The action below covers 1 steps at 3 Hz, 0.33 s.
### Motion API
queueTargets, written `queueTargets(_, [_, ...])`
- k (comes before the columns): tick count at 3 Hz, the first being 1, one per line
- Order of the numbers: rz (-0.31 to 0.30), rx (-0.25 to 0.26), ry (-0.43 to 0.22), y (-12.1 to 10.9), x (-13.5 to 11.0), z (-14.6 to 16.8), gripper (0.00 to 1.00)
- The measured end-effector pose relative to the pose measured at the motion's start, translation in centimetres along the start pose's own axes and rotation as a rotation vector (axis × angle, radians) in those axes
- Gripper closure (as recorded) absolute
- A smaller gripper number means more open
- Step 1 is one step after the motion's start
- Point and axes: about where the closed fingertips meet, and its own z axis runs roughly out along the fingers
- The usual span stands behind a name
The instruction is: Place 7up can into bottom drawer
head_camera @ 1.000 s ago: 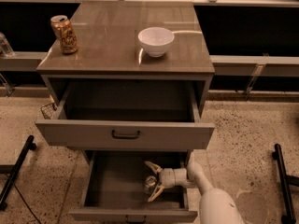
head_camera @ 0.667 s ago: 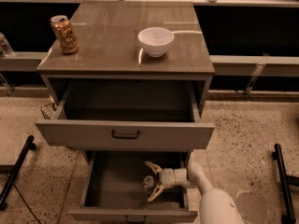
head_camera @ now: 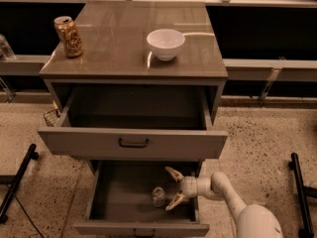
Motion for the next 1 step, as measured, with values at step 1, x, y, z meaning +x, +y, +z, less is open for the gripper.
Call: queueTargets(1, [0.0,0.0,0.0,0.0,0.0,0.0,0.0])
